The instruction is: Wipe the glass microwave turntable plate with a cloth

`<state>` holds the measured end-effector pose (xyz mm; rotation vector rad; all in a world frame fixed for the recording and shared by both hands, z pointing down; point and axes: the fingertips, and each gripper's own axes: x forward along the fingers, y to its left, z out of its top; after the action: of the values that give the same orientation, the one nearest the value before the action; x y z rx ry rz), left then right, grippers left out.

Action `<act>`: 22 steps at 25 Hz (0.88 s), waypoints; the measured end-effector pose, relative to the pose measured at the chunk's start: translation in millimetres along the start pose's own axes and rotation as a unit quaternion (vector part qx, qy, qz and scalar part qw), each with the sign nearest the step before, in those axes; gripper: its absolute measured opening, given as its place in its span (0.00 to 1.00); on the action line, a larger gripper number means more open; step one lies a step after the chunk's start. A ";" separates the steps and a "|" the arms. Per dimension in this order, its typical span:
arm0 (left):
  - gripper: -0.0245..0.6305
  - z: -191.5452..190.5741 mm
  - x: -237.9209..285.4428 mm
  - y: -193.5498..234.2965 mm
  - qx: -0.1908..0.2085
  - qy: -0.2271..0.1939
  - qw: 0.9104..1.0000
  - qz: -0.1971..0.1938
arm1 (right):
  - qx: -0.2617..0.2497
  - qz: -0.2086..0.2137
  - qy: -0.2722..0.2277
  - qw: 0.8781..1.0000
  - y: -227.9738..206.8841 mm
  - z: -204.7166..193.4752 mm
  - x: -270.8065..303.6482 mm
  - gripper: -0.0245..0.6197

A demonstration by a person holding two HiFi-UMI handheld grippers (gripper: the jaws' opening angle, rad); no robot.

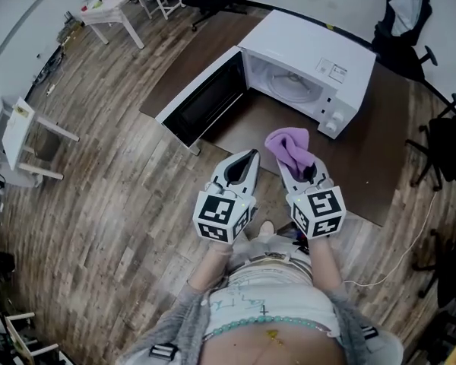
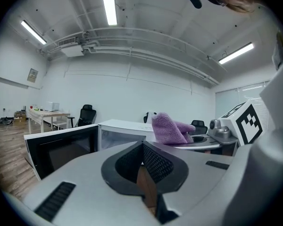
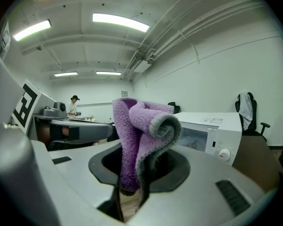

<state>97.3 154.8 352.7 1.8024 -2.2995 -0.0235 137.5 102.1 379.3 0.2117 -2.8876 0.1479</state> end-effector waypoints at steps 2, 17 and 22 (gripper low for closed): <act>0.05 -1.0 12.0 -0.1 0.000 0.004 1.000 -0.009 | 0.004 -0.009 0.003 1.000 -10.6 -2.1 2.2 0.21; 0.05 13.6 93.4 47.7 0.010 0.024 0.992 -0.127 | 0.029 -0.113 0.002 0.993 -58.5 16.6 68.0 0.21; 0.05 16.5 113.4 81.3 0.010 0.032 0.986 -0.162 | 0.035 -0.145 0.006 0.989 -65.3 20.2 107.0 0.21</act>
<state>-8.9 63.9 366.9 2.1338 -1.9466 0.0049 40.3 21.4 391.6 0.6371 -2.8028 0.1957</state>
